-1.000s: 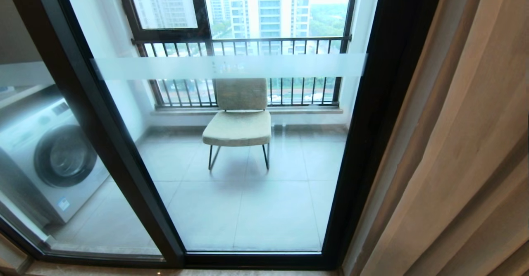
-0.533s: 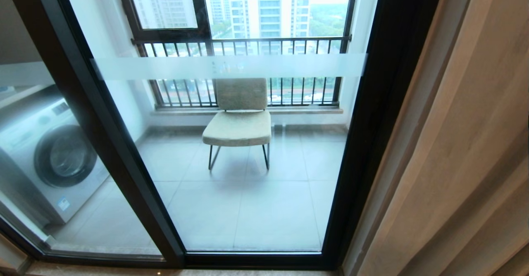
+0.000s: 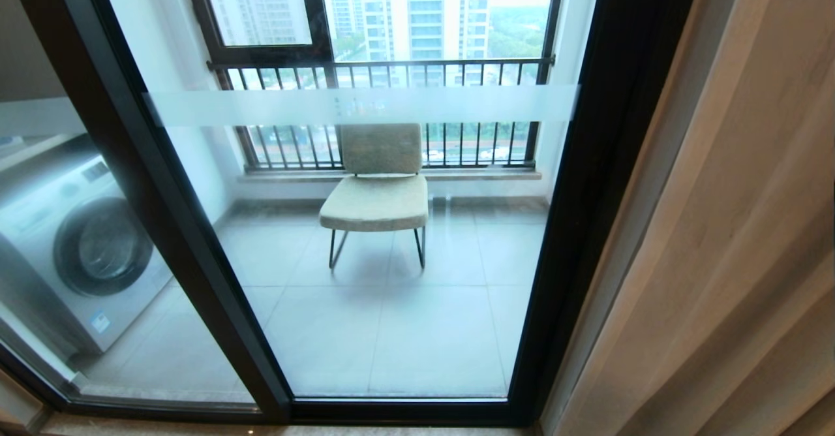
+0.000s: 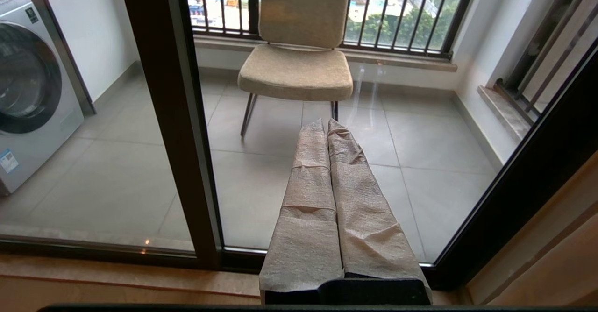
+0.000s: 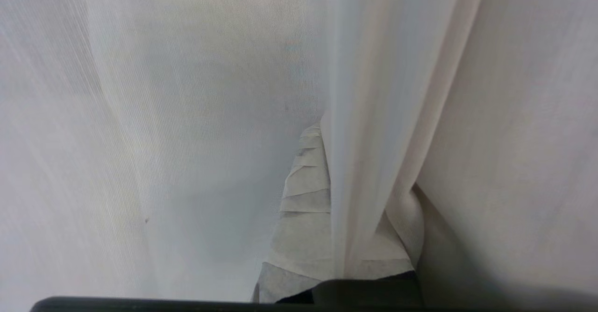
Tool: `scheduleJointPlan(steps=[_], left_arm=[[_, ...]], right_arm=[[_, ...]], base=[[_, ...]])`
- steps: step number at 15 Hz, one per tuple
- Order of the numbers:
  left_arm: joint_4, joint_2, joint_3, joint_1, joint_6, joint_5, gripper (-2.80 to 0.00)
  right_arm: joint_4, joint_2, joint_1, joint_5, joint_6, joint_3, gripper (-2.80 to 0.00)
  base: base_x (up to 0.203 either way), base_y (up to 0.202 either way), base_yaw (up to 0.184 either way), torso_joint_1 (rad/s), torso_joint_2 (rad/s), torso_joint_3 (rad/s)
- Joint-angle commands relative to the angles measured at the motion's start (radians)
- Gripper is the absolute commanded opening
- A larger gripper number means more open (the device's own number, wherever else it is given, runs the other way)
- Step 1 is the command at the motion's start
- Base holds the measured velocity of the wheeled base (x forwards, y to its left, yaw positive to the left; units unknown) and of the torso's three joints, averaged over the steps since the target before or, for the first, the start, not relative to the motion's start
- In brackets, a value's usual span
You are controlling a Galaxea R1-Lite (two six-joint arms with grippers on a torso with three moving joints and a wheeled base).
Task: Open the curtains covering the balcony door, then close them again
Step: Pull the inner curtains open on both sides
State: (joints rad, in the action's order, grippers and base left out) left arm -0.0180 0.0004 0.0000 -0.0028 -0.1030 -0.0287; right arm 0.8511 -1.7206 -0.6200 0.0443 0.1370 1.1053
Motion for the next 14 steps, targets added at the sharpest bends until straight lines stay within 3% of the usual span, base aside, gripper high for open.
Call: scheduleJointPlan(steps=[1,2,8,14], left_arm=[[0.0,0.0,0.0,0.001,-0.001,0.0,-2.8],[0.0,0.0,0.0,0.001,-0.001,0.0,-2.8],[0.0,0.0,0.0,0.0,-0.001,0.0,-2.8],[0.0,0.0,0.0,0.001,-0.001,0.0,-2.8]], right_arm=[[0.005,0.013,0.0,0.002,0.002,-0.004,-2.8],[0.005,0.017,0.0,0.001,0.003,-0.009,0.0],[0.003,0.039,0.0,-0.001,0.001,-0.021,0.0],[0.005,0.127,0.002,-0.035,0.003,-0.154,0.0]], base=[[0.0,0.0,0.0,0.0,0.0,0.0],[0.0,0.0,0.0,0.0,0.0,0.0],[0.0,0.0,0.0,0.0,0.0,0.0],[0.0,0.0,0.0,0.0,0.0,0.0]])
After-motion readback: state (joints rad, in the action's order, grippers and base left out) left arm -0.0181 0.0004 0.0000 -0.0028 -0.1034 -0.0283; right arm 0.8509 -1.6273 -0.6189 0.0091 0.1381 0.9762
